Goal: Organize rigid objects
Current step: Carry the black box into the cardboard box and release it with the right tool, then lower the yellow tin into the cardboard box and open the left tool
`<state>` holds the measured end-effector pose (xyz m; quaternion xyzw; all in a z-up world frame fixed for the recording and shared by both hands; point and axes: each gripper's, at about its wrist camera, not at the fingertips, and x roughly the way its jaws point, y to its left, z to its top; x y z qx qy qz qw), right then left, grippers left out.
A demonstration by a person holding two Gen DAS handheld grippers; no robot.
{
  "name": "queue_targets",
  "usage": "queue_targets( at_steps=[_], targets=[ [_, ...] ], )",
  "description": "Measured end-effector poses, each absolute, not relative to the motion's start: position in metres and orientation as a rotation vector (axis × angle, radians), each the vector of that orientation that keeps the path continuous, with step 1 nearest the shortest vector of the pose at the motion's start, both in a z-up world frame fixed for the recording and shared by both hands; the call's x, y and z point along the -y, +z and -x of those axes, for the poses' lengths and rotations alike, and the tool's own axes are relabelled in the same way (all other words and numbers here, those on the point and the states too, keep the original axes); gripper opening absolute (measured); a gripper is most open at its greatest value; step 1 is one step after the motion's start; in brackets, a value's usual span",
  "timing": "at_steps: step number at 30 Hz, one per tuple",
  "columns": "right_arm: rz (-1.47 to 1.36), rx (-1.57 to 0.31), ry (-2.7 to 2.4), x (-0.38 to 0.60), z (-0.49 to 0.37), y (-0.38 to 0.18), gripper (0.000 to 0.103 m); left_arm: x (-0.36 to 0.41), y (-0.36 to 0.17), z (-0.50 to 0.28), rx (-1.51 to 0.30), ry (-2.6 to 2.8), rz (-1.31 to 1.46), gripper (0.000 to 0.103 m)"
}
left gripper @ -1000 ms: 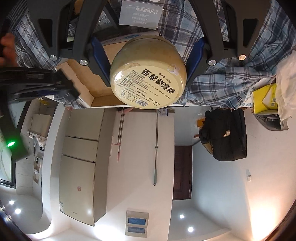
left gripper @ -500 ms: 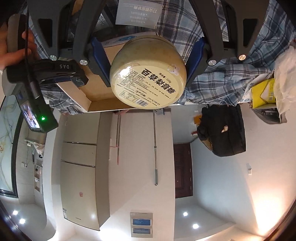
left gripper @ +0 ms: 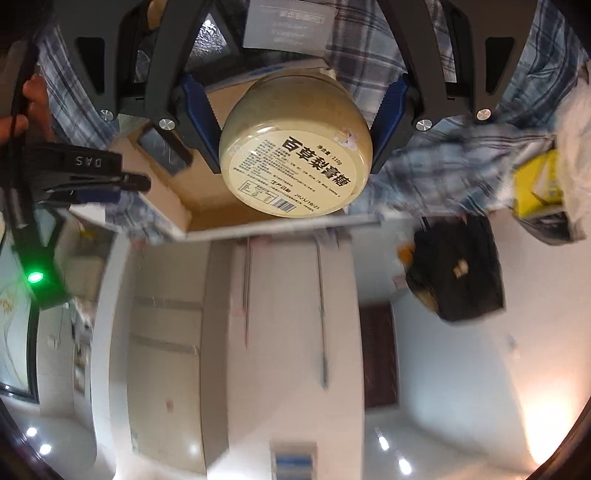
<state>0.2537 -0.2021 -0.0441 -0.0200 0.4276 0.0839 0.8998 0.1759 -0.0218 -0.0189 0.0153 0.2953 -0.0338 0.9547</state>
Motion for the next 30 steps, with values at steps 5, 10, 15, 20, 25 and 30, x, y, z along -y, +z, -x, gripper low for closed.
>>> queue_targets(
  at_steps=[5,10,15,20,25,30],
  targets=[
    [0.026,-0.903,0.183,0.204,-0.258,-0.049,0.051,0.034,-0.031,-0.204,-0.697,-0.069,-0.104,0.077],
    [0.021,-0.902,0.186,0.205,-0.258,-0.050,0.051,0.038,-0.040,-0.212,-0.751,-0.097,-0.069,0.077],
    [0.004,-0.913,0.182,0.208,-0.261,-0.053,0.051,0.040,-0.047,-0.215,-0.761,-0.095,-0.076,0.077],
    [-0.034,-0.914,0.161,0.217,-0.264,-0.053,0.051,0.044,-0.059,-0.221,-0.801,-0.098,-0.084,0.077],
    [-0.053,-0.925,0.176,0.219,-0.264,-0.053,0.051,0.048,-0.077,-0.231,-0.888,-0.148,-0.068,0.077],
    [-0.072,-0.928,0.180,0.220,-0.264,-0.052,0.052,0.050,-0.084,-0.230,-0.889,-0.124,-0.103,0.078]
  ],
)
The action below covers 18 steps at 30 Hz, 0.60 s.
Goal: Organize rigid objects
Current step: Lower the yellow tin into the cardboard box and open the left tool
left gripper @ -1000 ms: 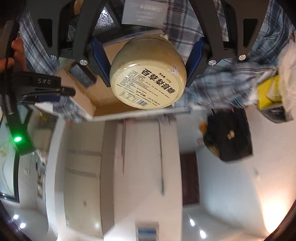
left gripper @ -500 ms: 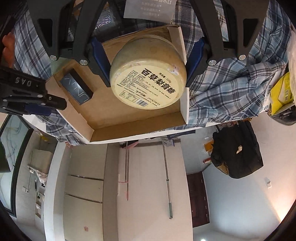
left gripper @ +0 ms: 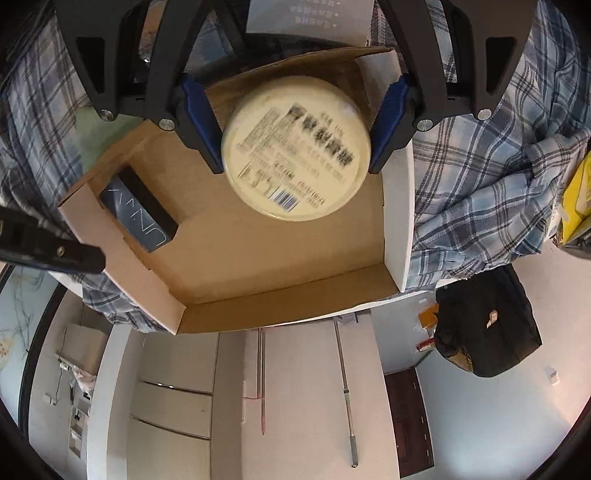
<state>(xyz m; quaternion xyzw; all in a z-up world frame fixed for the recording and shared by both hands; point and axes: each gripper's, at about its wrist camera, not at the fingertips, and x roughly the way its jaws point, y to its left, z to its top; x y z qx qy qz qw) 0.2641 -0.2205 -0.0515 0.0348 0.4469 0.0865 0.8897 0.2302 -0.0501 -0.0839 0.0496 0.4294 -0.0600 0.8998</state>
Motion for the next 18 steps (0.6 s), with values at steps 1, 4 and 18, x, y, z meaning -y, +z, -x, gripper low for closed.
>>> queue_targets(
  at_steps=[1,4,18],
  targets=[
    [-0.077,-0.925,0.181,0.221,-0.264,-0.050,0.053,0.050,-0.083,-0.229,-0.881,-0.123,-0.107,0.083],
    [-0.101,-0.900,0.184,0.224,-0.263,-0.044,0.066,0.047,-0.068,-0.217,-0.802,-0.118,-0.115,0.085],
    [-0.076,-0.726,0.190,0.213,-0.188,0.040,0.079,-0.008,0.061,-0.078,-0.281,-0.047,0.004,0.103]
  ],
)
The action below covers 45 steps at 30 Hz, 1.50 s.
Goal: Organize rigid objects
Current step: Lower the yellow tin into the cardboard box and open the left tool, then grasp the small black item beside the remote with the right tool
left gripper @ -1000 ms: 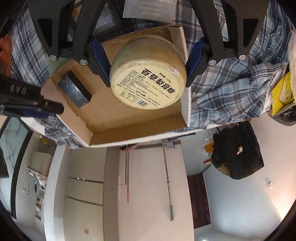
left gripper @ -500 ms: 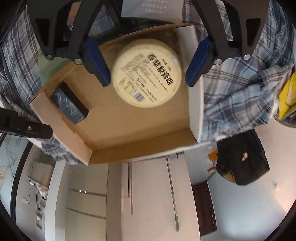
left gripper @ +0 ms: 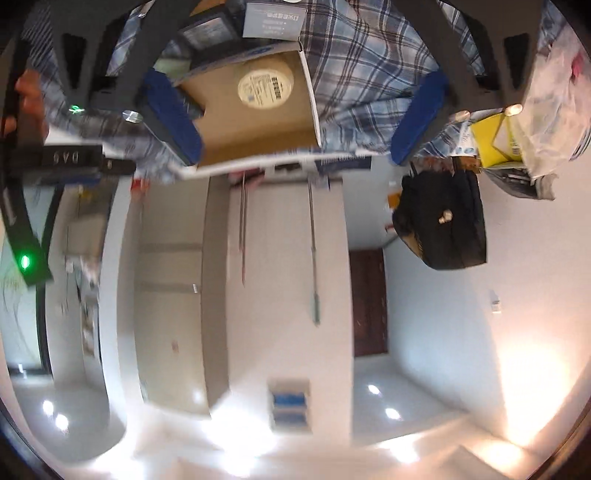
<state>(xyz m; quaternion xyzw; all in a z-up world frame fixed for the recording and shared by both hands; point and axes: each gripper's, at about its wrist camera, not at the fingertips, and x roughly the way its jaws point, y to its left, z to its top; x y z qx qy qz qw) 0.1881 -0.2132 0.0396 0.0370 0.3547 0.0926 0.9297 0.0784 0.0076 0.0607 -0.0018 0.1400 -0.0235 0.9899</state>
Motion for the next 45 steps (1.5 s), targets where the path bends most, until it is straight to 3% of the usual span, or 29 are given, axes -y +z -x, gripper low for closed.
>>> queue_targets(
  at_steps=[8,13,20,31,33,38,41,45],
  targets=[
    [-0.136,-0.572,0.186,0.217,-0.119,0.065,0.102,-0.019,0.081,-0.018,-0.167,-0.030,0.038,0.103],
    [-0.143,-0.551,0.256,0.207,-0.099,0.061,0.102,-0.012,0.066,-0.001,-0.102,-0.043,-0.047,0.103],
    [-0.042,-0.564,0.264,0.188,-0.097,0.032,0.102,-0.014,0.028,-0.030,-0.268,-0.055,-0.020,0.103],
    [-0.011,-0.715,0.310,0.185,-0.113,-0.013,0.102,-0.019,-0.005,-0.046,-0.317,-0.030,0.004,0.103],
    [0.000,-0.791,0.373,0.179,-0.118,-0.022,0.093,-0.025,-0.006,-0.046,-0.311,-0.009,0.025,0.103],
    [0.041,-0.884,0.341,0.173,-0.125,-0.041,0.082,-0.037,-0.008,-0.051,-0.336,0.006,0.086,0.103],
    [0.033,-0.970,0.352,0.172,-0.131,-0.055,0.069,-0.023,-0.016,-0.058,-0.396,0.016,0.029,0.103],
    [0.016,-1.068,0.368,0.169,-0.139,-0.077,0.059,-0.013,-0.021,-0.061,-0.422,-0.015,-0.018,0.103]
  ],
)
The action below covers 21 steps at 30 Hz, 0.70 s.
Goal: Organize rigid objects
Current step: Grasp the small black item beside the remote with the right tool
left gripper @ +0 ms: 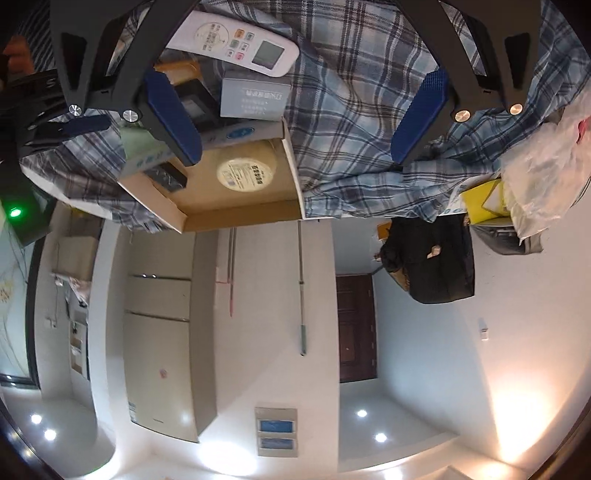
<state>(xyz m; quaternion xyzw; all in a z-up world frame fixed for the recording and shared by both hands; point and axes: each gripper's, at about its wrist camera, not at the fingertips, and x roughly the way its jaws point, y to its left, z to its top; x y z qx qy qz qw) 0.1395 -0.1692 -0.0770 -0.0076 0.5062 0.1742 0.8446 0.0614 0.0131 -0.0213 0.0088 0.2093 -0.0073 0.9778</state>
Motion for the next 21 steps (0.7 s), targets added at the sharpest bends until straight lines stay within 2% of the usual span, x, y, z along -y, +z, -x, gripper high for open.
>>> queue_targets(
  at_steps=[2,8,12,17,21],
  targets=[
    [0.024,-1.099,0.364,0.1667,-0.1420,-0.0853,0.053,-0.0126,-0.0250,-0.0656,-0.447,-0.009,-0.020,0.103],
    [0.019,-1.093,0.368,0.1666,-0.1411,-0.0868,0.052,-0.0180,-0.0269,-0.0682,-0.463,-0.041,0.017,0.103],
    [0.013,-1.099,0.366,0.1691,-0.1426,-0.0858,0.040,-0.0159,-0.0267,-0.0680,-0.461,-0.038,0.008,0.103],
    [0.069,-1.090,0.363,0.1646,-0.1405,-0.0817,0.032,-0.0137,-0.0289,-0.0707,-0.482,-0.057,-0.001,0.103],
    [0.089,-1.092,0.341,0.1705,-0.1430,-0.0806,0.031,-0.0112,-0.0291,-0.0696,-0.478,-0.060,-0.010,0.103]
  ],
)
